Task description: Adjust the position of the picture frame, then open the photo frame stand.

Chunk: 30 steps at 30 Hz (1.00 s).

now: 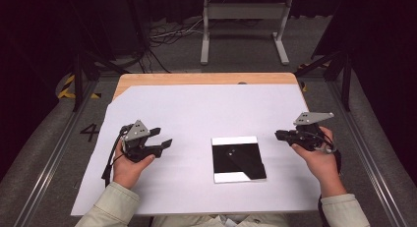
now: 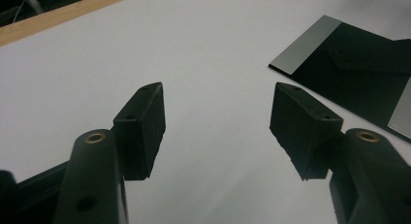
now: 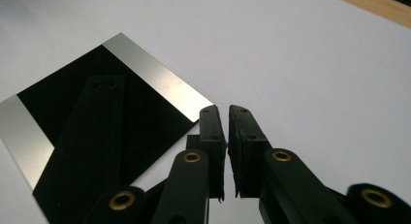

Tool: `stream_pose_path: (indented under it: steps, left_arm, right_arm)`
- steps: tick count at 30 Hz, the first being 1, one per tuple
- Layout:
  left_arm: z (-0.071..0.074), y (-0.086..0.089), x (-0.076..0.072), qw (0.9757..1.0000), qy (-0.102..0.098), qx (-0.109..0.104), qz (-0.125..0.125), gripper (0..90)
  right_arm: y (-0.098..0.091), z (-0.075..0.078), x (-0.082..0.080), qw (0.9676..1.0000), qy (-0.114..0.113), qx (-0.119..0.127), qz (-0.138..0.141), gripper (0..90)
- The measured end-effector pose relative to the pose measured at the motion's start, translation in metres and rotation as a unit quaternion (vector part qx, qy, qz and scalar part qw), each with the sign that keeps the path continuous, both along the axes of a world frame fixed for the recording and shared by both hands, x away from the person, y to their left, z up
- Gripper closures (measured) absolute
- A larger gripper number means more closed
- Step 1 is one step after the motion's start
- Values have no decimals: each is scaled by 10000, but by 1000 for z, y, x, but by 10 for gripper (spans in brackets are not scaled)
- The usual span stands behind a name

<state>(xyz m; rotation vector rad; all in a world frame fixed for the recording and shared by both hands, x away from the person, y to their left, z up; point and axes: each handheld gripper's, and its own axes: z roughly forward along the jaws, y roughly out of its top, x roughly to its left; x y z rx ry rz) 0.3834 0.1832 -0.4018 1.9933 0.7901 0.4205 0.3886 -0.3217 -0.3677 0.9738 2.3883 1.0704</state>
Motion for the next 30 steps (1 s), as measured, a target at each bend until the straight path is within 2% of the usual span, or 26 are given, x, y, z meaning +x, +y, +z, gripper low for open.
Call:
stream_pose_path:
  steps: [11, 18, 22, 30]
  left_arm:
    - [1, -2, -1, 9999, -27, -6, -107, 377]
    - [0, 0, 0, 10000, 16, -28, -72, 377]
    - [0, 1, 0, 9999, 23, 30, -99, 377]
    - [0, -2, -1, 9999, 43, 27, -155, 377]
  right_arm:
    - [-11, 12, -15, 9998, -58, 181, 108, 807]
    - [-2, 16, -21, 9994, 62, 41, 337, 769]
    - [3, 19, -24, 9988, 137, -59, 476, 759]
    - [6, 14, -32, 9976, 296, -240, 579, 753]
